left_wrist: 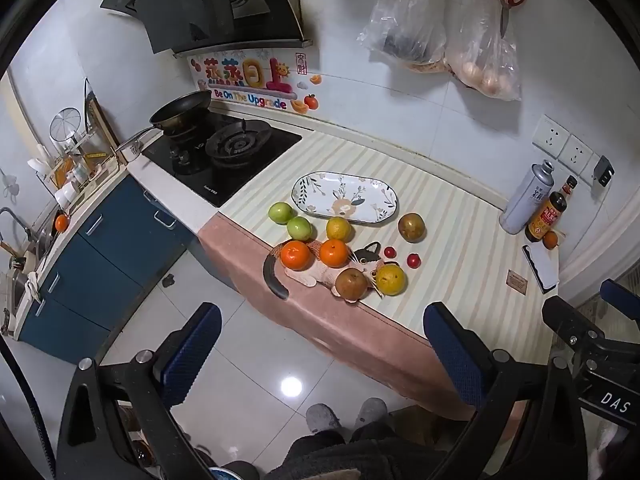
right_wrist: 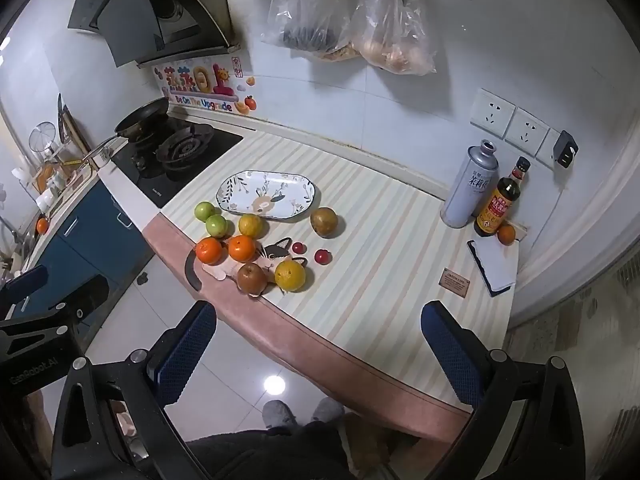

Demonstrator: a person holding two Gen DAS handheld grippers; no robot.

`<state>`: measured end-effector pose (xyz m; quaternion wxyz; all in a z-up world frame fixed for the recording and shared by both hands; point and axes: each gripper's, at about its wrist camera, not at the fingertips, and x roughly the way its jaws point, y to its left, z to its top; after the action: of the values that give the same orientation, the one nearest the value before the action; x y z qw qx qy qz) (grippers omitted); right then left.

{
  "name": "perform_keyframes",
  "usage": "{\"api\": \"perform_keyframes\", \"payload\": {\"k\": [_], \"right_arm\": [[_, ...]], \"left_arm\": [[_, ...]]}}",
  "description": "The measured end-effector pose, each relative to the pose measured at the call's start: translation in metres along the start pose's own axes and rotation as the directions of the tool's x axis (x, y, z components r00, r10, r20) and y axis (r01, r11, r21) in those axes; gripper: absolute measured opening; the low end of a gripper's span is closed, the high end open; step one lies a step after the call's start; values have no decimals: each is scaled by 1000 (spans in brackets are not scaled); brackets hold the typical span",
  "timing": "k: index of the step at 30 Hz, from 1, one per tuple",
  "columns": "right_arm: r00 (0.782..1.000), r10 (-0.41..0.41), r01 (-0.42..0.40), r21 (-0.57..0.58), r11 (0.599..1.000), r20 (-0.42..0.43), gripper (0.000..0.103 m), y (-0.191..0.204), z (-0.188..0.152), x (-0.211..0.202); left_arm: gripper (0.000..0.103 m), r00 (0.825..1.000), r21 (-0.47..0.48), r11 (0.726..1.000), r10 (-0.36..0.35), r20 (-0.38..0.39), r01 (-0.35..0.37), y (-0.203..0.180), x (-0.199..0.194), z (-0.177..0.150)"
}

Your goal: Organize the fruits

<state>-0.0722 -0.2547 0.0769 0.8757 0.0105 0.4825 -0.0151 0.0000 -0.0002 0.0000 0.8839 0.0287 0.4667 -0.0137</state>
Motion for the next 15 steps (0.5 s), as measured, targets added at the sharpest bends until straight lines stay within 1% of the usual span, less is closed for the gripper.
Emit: {"api": "perform_keyframes", "payload": {"k": [1,10,15], "right_arm": [[1000,4,-4,5,1000,10,103,-1,-1,-1],[1000,11,-11,8,1000,7,103,0,0,-2],[1000,11,-11,8,1000,6,103,0,1,1]], "left_arm": [[103,1000,-2,1000,-3,-1,3,0,0,0],[103,1000,-3,1000,-4,1,4,1,0,0],[103,1000,-8,1000,-6,3,6,5,0,8]]}}
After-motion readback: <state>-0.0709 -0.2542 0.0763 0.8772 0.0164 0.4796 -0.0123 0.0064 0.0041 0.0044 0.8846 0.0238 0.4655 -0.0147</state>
